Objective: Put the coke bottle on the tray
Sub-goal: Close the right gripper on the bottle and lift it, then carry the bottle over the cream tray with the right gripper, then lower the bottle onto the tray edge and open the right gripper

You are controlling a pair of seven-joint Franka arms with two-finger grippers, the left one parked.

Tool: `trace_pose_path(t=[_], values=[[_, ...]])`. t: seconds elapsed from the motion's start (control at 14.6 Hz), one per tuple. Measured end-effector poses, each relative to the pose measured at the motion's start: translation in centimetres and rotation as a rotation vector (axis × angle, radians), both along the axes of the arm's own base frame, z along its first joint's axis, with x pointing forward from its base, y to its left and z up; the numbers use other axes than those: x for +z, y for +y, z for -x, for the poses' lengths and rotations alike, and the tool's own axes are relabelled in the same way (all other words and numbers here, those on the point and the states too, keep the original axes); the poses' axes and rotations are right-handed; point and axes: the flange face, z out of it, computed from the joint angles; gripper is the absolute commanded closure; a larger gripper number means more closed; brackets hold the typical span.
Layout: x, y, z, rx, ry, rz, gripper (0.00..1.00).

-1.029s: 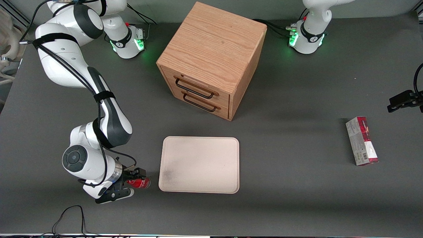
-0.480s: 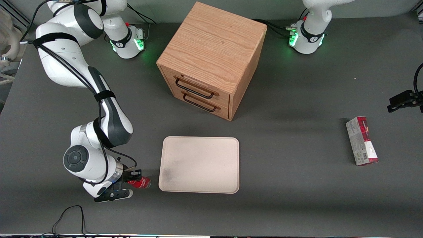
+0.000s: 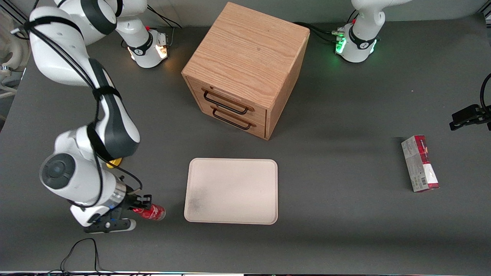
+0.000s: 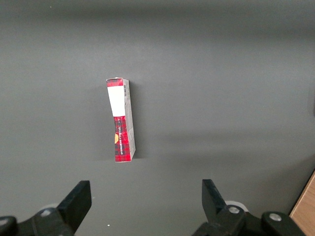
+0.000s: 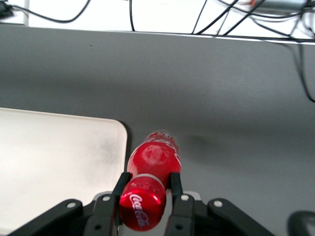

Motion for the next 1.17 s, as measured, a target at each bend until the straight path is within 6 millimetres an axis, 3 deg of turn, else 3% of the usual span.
trace_pose_path(t=[0.14,0.27,0.48,0.75,1.03,1.17], values=[[3.9,1.2,1.4,-0.053,-0.009,-0.017,1.00],[6.2,3.4,2.5,-0.125,-0.019,-0.058,1.00],[6.1,6.9,3.6,-0.176,-0.003,-0.087,1.00],[2.1,10.3,4.3,-0.163,0.018,-0.085,1.00],[-4.5,11.1,3.4,-0.148,0.009,-0.080,1.00],[-6.9,11.3,3.2,-0.144,0.011,-0.084,1.00]])
